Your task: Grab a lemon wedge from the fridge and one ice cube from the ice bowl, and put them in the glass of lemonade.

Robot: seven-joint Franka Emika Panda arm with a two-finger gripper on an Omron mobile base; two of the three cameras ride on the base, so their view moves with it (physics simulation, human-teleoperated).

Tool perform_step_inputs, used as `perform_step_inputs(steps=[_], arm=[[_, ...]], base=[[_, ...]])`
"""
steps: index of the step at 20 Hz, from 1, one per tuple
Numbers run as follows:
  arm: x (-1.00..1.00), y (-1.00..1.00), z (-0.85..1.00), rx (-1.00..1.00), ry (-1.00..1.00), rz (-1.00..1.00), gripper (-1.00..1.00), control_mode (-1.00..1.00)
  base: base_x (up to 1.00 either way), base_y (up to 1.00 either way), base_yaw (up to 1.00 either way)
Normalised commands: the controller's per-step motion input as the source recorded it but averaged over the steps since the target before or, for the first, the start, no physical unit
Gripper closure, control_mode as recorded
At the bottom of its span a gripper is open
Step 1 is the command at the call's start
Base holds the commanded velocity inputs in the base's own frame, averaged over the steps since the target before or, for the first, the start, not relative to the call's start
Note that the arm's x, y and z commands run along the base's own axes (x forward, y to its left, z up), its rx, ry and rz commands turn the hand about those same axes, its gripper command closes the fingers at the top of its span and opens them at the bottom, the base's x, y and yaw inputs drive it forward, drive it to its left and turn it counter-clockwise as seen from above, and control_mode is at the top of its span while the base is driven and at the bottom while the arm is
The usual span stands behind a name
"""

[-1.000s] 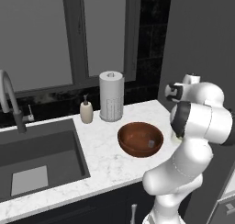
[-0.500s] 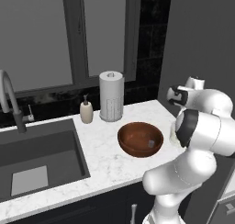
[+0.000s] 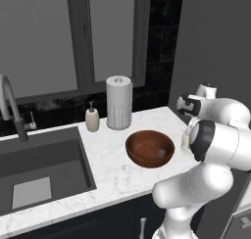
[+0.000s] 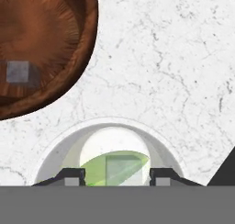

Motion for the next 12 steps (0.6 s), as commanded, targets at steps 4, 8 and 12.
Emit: perform_step_inputs(steps=[4,8,12], arm=[[0.00,0.00,0.00,0.00,0.00,0.00,-1.00,-1.00],[0.00,0.00,0.19,0.00,-0.04,0.00,-1.00,-1.00],[-0.15,0.00,0.78,0.00,-0.02,0.00,-1.00,-1.00]], base=[[0.00,0.00,0.00],[0.00,0.00,0.00],[0.00,0.00,0.00]])
